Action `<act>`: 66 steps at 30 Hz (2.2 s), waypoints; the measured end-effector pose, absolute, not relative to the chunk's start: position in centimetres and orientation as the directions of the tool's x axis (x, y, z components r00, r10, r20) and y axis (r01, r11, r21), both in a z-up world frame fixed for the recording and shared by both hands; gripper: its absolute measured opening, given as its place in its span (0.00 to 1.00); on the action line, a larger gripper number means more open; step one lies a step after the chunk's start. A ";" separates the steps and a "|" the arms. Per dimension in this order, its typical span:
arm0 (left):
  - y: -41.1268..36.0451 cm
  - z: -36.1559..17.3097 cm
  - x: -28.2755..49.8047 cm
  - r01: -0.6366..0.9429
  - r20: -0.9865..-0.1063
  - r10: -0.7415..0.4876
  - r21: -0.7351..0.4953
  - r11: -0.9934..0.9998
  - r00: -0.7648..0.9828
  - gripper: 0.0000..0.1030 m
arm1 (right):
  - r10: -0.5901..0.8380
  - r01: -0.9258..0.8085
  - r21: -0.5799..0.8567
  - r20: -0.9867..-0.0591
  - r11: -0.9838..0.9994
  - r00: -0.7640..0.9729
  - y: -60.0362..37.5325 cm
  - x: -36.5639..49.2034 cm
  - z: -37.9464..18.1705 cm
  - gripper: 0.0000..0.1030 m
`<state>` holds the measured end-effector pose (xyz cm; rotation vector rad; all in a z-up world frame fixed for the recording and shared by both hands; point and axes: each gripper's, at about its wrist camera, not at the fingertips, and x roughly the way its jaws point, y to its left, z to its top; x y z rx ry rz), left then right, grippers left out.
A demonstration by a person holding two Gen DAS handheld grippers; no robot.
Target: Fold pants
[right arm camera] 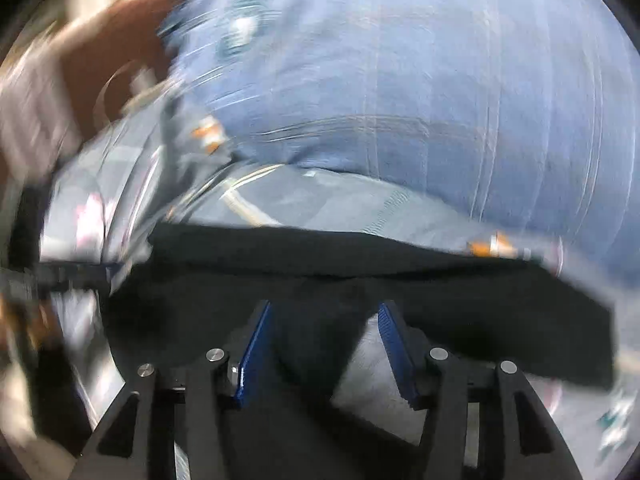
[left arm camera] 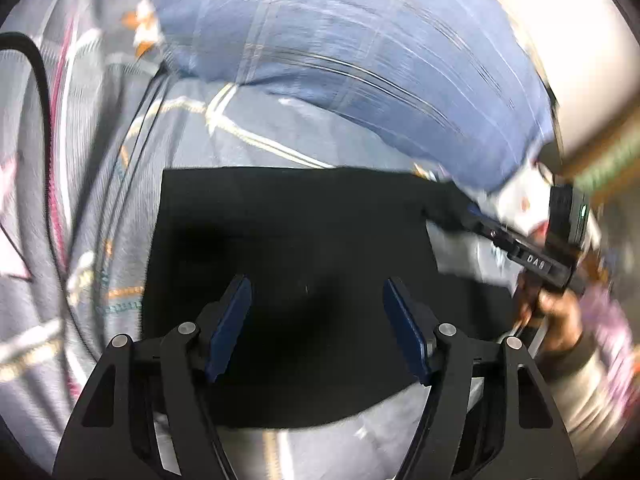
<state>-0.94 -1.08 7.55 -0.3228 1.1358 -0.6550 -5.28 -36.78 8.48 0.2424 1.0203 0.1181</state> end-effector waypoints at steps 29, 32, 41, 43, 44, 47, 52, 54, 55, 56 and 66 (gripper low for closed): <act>0.0 6.0 -2.7 0.145 -0.603 -0.695 -0.706 0.694 0.392 0.14 | 0.286 0.175 0.603 -0.589 0.778 0.756 -40.0 -15.5 13.2 0.05; 1.6 5.2 -5.9 0.146 -0.642 -0.666 -0.669 0.728 0.380 0.14 | 0.294 0.185 0.623 -0.583 0.760 0.758 -38.1 -20.6 12.9 0.05; 1.8 1.7 -8.7 0.145 -0.716 -0.570 -0.565 0.812 0.403 0.14 | 0.247 0.351 0.579 -0.712 0.736 0.657 -37.0 -24.2 6.2 0.05; 1.8 2.2 -9.0 0.162 -0.708 -0.568 -0.557 0.814 0.418 0.14 | 0.224 0.322 0.535 -0.721 0.781 0.656 -36.1 -23.8 7.4 0.05; 1.9 2.2 -9.1 0.165 -0.710 -0.568 -0.556 0.815 0.416 0.14 | 0.217 0.314 0.518 -0.728 0.795 0.651 -35.9 -23.8 7.6 0.05; 2.0 1.9 -9.2 0.161 -0.714 -0.565 -0.553 0.817 0.413 0.14 | 0.230 0.308 0.532 -0.720 0.789 0.655 -36.3 -24.5 7.6 0.05; 2.1 3.5 -10.0 0.187 -0.682 -0.594 -0.576 0.796 0.426 0.14 | 0.241 0.257 0.549 -0.675 0.795 0.697 -36.2 -25.2 10.2 0.04; 1.8 4.2 -10.6 0.216 -0.677 -0.589 -0.557 0.802 0.441 0.14 | 0.237 0.243 0.529 -0.682 0.813 0.692 -36.0 -25.3 11.0 0.04; 1.6 4.1 -10.9 0.222 -0.679 -0.589 -0.553 0.803 0.439 0.14 | 0.234 0.244 0.524 -0.685 0.816 0.690 -36.1 -25.5 11.0 0.02; 1.5 3.7 -11.1 0.221 -0.689 -0.585 -0.548 0.807 0.428 0.14 | 0.229 0.255 0.522 -0.691 0.814 0.685 -36.3 -25.8 10.7 0.02; 2.9 4.0 -11.9 0.201 -0.724 -0.527 -0.493 0.847 0.445 0.15 | 0.133 0.466 0.590 -0.701 0.660 0.701 -40.6 -28.6 7.2 0.06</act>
